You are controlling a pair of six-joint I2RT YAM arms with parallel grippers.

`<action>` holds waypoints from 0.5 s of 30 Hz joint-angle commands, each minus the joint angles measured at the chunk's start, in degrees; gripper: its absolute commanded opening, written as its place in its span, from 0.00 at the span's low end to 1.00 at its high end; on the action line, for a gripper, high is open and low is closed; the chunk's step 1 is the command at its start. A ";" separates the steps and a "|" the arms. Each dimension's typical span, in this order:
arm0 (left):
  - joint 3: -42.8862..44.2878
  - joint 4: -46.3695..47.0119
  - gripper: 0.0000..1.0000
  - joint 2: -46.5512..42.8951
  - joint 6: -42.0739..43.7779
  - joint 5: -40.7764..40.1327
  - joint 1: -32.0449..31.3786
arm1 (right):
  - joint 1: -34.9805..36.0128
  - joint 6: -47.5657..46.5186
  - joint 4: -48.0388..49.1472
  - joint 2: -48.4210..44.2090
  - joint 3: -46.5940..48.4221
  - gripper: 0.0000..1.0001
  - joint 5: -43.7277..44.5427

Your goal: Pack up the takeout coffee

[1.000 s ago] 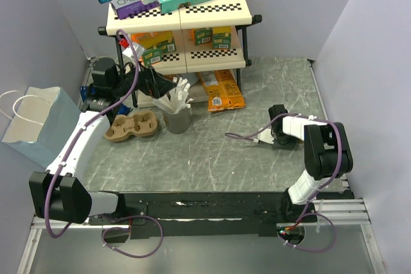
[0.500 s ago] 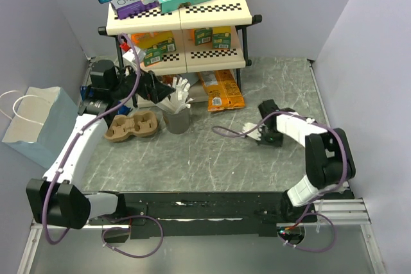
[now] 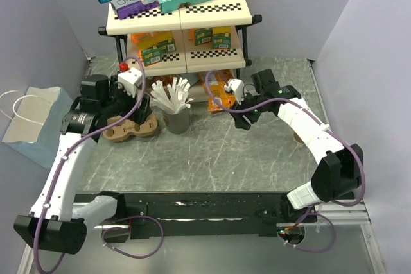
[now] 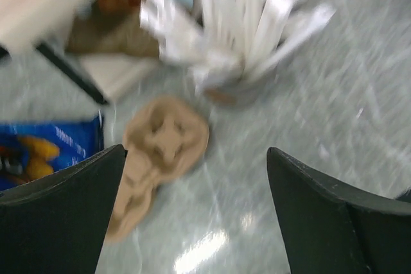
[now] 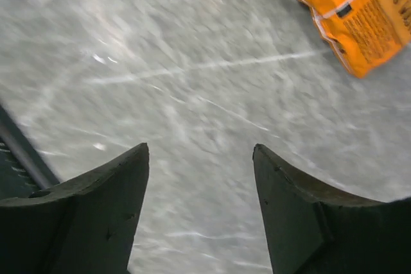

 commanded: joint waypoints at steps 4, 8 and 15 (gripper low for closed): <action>1.18 -20.13 0.97 4.98 25.15 -1.53 1.19 | -1.17 12.85 -4.17 -5.73 5.21 0.79 -15.75; 3.28 -21.80 0.94 9.10 40.81 -1.15 2.08 | -1.52 15.92 -3.82 -9.60 6.79 0.87 -18.83; 15.24 -31.83 0.69 27.47 61.72 -2.73 5.50 | -4.25 18.93 -9.62 -11.97 7.51 1.00 -27.26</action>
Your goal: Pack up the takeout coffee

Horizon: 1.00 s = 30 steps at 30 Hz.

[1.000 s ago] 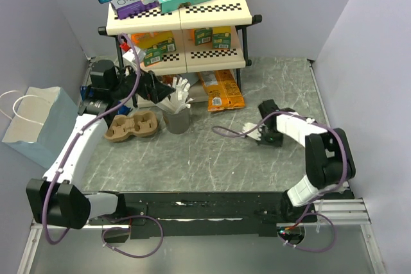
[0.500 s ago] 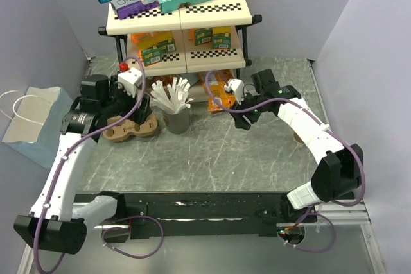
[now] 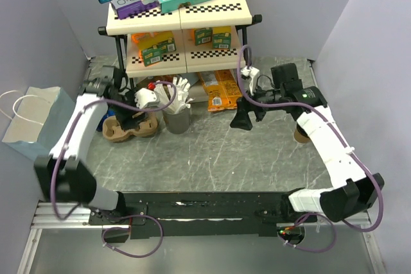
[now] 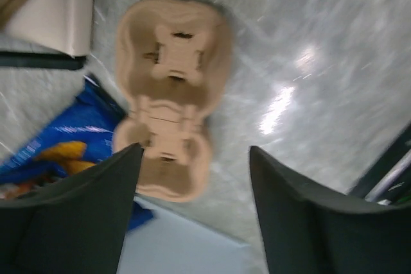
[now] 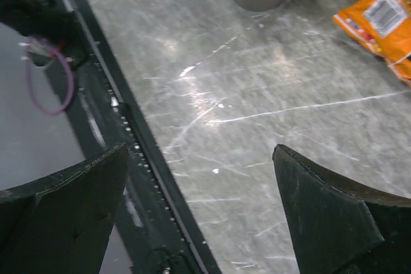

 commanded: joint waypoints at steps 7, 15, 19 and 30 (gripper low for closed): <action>8.24 -6.33 0.59 14.41 27.69 -4.32 3.96 | -4.30 2.73 0.41 -8.58 -5.60 1.00 -5.26; 10.88 -4.48 0.54 21.35 27.43 -4.86 4.05 | -10.98 5.02 2.17 -10.25 -8.77 1.00 -7.72; 10.79 -2.46 0.53 22.85 27.08 -4.51 4.22 | -11.78 4.84 2.08 -10.25 -9.03 1.00 -7.72; 8.16 -2.98 0.59 22.94 26.90 -1.78 4.31 | -13.10 4.49 1.91 -8.94 -9.04 1.00 -7.90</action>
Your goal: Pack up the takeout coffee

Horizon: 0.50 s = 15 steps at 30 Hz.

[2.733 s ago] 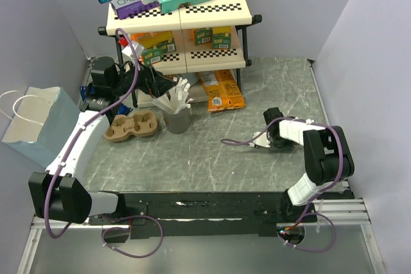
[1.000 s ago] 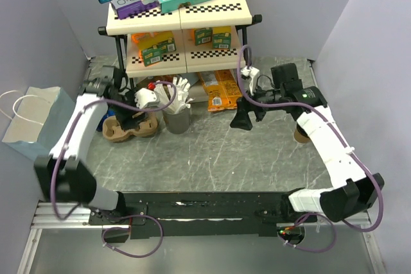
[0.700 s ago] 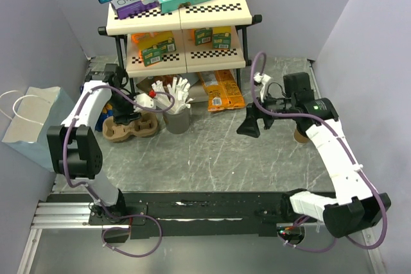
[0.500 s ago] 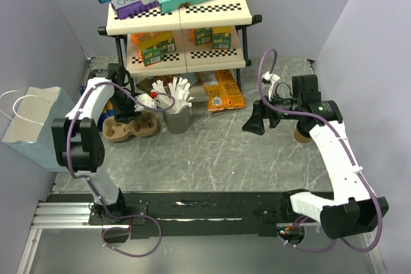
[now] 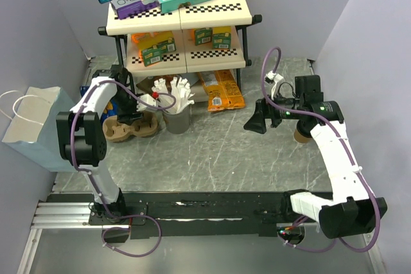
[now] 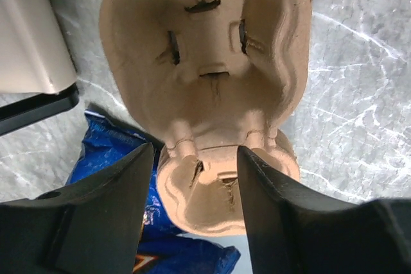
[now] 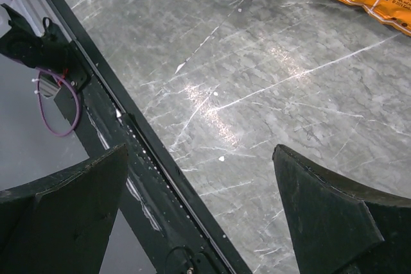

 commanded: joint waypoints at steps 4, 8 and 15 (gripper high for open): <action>-4.75 1.49 0.59 -2.26 1.18 1.52 0.16 | -0.68 0.42 1.56 0.53 0.56 1.00 -2.00; -5.64 3.35 0.60 -2.45 0.39 1.87 0.25 | -0.68 0.16 1.30 1.23 1.18 1.00 -2.09; -4.93 4.58 0.56 -1.56 -0.49 1.61 0.16 | -0.77 0.25 1.38 1.41 1.00 1.00 -2.18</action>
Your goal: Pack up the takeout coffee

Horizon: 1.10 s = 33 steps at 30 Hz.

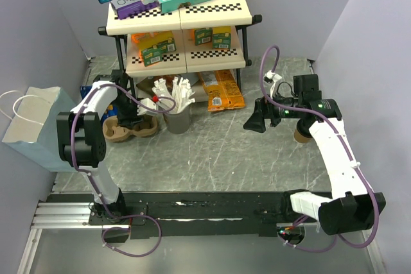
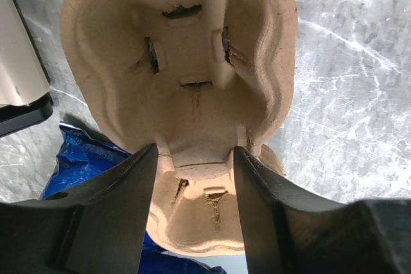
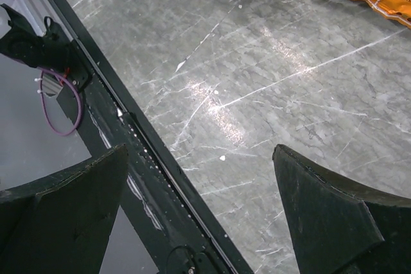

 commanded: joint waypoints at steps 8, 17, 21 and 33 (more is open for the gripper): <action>2.26 -1.44 0.41 -0.53 0.03 0.80 0.29 | -0.51 -0.43 0.99 -0.19 0.83 1.00 -0.99; 4.20 -4.08 0.31 -3.35 -0.76 2.64 2.22 | -0.42 -0.43 1.34 0.17 0.47 1.00 -0.99; 4.03 -2.76 0.31 -5.28 -1.72 2.90 3.45 | -0.42 -0.43 1.51 0.17 0.56 1.00 -0.90; 6.83 -4.69 0.10 -6.95 -4.10 4.40 3.72 | -0.42 -0.43 1.25 1.75 2.32 1.00 -1.25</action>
